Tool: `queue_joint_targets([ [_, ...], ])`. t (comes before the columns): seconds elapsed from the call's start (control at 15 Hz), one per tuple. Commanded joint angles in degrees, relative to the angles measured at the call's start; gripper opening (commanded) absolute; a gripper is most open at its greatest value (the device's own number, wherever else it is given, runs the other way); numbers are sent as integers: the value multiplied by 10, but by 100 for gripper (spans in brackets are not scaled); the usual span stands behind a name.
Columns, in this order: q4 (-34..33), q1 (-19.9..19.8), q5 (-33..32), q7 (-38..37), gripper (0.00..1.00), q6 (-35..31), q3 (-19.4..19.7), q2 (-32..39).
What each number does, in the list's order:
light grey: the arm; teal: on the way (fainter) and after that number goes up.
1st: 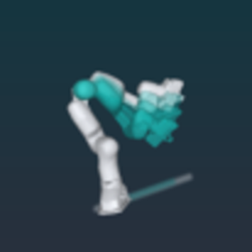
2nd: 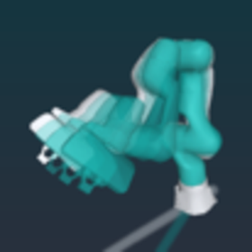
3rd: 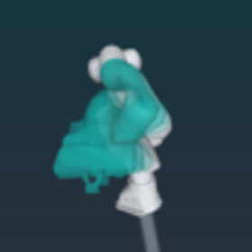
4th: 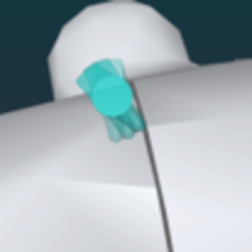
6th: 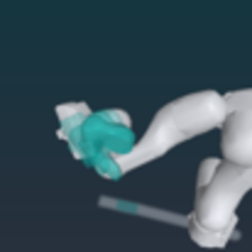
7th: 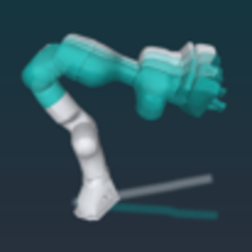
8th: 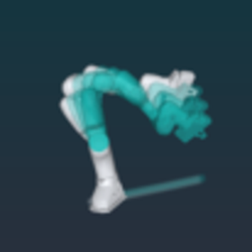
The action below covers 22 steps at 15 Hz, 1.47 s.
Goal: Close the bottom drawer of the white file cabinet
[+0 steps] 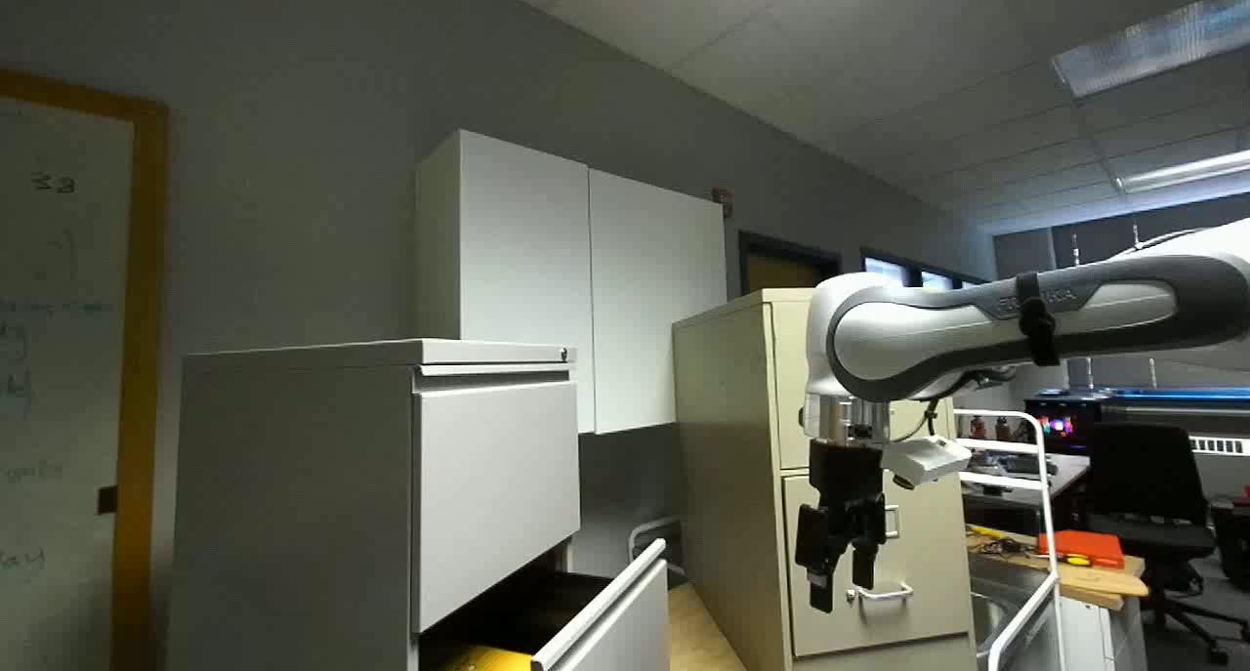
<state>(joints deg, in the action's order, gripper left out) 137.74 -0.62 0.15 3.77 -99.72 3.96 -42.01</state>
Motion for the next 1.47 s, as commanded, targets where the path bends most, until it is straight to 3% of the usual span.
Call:
queue_joint_targets([
  [0.0, -2, -3, 2, 2, 100, 0, -2, 0],
  [0.47, 0, -5, -1, -6, 100, -11, -6, -1],
  [0.67, 3, -7, 8, -32, 100, -88, -12, 26],
  [1.07, 21, -2, 55, -64, 100, -324, -6, 132],
  [1.13, 24, -1, 67, -62, 75, -361, -2, 151],
  [1.2, 25, -1, 79, -61, 75, -395, 2, 169],
  [1.4, 25, 8, 139, -46, 53, -494, 24, 223],
])
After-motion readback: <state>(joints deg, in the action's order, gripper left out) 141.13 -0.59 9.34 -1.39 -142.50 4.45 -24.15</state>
